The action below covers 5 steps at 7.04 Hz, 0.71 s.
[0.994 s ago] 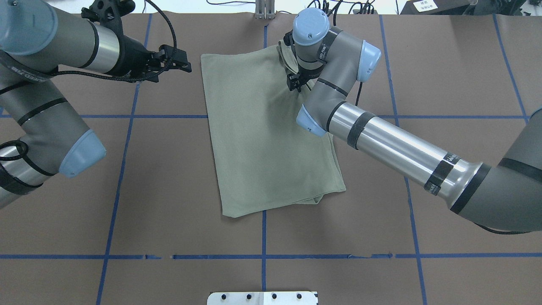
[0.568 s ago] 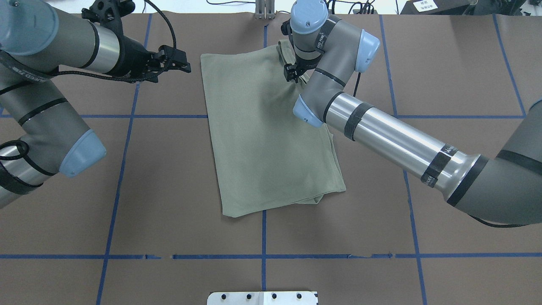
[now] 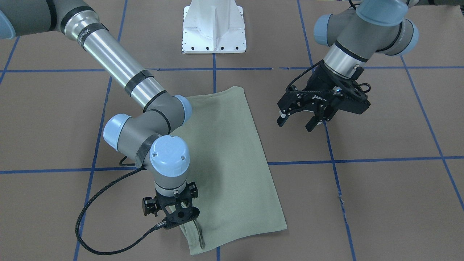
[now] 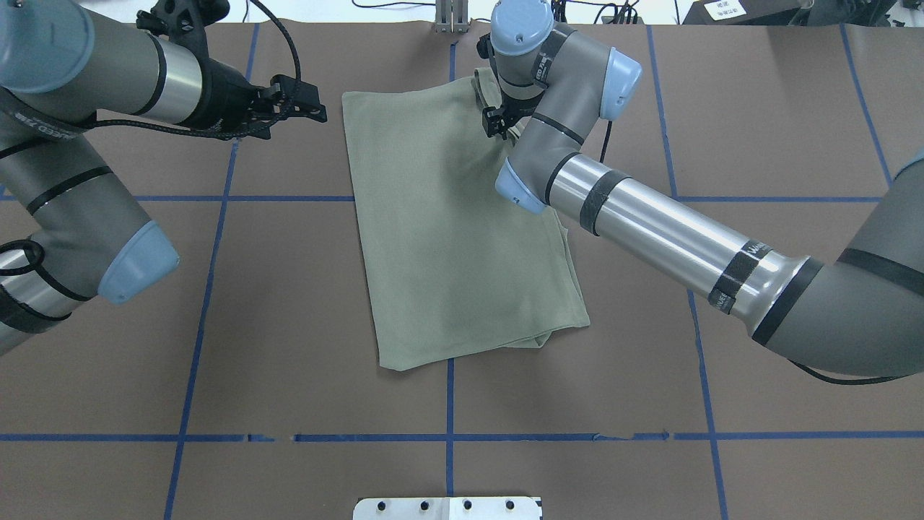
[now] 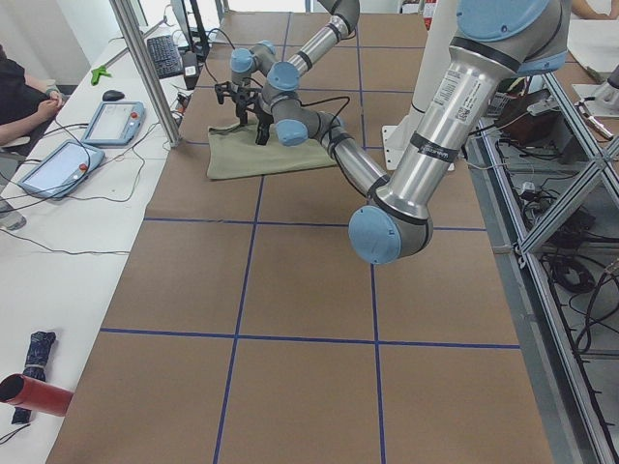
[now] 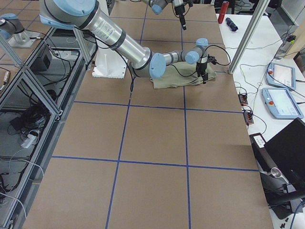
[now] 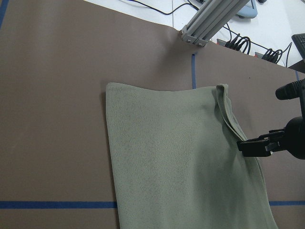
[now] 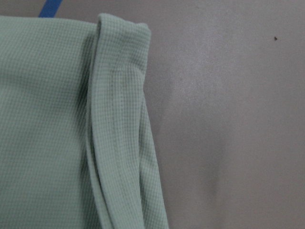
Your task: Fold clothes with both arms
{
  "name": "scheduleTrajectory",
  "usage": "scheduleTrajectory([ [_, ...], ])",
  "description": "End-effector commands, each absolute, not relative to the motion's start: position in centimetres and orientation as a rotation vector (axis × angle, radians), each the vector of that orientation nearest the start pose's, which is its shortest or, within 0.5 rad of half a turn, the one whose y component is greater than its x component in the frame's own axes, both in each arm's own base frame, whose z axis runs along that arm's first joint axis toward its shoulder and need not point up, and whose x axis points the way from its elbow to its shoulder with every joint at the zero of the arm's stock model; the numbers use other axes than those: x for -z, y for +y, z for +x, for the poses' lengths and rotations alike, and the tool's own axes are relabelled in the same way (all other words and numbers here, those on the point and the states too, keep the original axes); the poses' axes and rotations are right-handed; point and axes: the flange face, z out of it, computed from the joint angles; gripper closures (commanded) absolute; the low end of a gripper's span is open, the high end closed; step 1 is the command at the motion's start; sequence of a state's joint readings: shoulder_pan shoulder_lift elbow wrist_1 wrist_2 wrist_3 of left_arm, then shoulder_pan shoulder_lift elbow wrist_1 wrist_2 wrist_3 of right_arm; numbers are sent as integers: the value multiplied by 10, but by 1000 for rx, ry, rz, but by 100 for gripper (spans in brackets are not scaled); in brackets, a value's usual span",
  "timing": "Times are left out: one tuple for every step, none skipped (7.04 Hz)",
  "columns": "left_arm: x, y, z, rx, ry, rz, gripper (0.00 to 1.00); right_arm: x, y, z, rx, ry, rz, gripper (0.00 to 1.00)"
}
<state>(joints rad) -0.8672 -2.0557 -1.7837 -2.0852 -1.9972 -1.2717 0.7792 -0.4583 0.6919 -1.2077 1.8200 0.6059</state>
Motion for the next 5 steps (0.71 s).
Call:
scheduleTrajectory([
  [-223,-531,329,234,1203,349,0,-288,-713,-563,251,-568,302,0],
  [-222,-531,329,233,1204,350,0,-288,-726,-547,229,-567,307,0],
  [-220,-527,323,230,1211,355,0,-296,-738,-529,209,-557,305,0],
  [-214,-523,318,226,1214,348,0,-310,-743,-522,199,-541,290,0],
  [-212,-521,317,228,1211,343,0,-309,-743,-522,199,-545,289,0],
])
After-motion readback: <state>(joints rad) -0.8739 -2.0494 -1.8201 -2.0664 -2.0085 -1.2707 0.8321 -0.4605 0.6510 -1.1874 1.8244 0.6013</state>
